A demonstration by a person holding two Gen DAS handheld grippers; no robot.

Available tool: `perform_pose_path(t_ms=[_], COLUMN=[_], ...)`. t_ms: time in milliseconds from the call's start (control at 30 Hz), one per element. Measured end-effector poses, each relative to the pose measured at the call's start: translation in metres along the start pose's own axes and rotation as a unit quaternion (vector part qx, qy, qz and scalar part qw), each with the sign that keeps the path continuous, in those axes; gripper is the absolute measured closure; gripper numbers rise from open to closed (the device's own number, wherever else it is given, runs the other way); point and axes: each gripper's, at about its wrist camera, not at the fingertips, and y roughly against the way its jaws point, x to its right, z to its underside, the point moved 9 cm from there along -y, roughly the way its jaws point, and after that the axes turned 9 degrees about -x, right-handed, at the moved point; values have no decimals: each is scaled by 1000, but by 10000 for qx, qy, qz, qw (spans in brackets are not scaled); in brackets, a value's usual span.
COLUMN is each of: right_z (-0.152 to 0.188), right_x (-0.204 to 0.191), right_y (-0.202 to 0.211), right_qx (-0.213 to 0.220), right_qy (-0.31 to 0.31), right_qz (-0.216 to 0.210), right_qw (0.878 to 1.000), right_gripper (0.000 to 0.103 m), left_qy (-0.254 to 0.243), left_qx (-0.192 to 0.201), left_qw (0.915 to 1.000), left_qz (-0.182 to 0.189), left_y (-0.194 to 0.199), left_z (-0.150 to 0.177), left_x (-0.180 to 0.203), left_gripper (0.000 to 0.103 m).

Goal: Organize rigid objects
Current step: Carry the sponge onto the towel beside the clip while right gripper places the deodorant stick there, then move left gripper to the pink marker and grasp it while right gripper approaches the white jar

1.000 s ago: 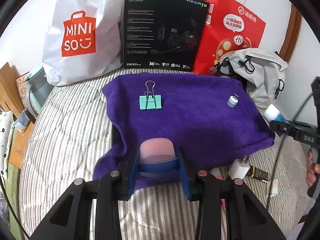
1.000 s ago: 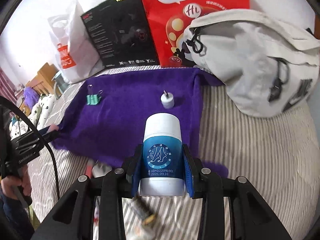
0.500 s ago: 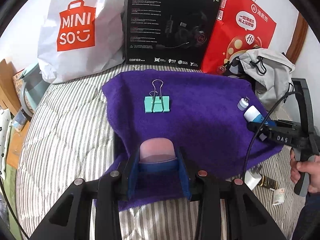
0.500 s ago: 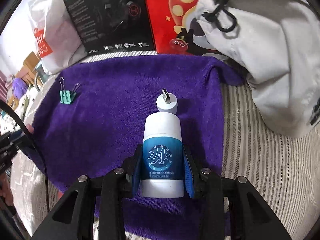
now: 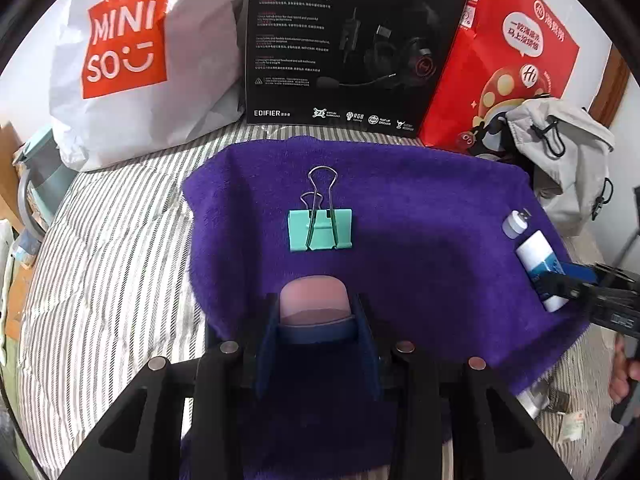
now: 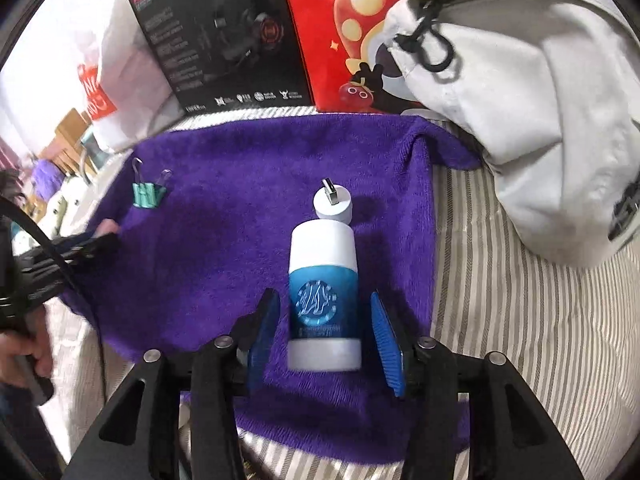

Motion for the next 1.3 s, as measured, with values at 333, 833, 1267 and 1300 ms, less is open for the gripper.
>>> perform_pose_path(t_ms=[333,833,1267,1300], right_z=[27,87,124,128], right_x=[2,24,25,24], right_y=[39,65,88,89], right_qx=[118,68,235,238], right_qy=[-28,-491,-692,-698], right_qz=[79,59,66,64], right_qw=[9999,9988,9973,9973], right_gripper=[46,43,43,43], left_qy=[-172,-270,-284,-359], left_qx=[-118,-201,-26,59], left_qw=[9996,9985,9992,9986], left_qz=[-181,-438,-295,-371], left_y=[-20,-14,47,51], left_z=[-14,6,63,68], left_x=[-3,1,35,40], left_gripper=[68,37,37,37])
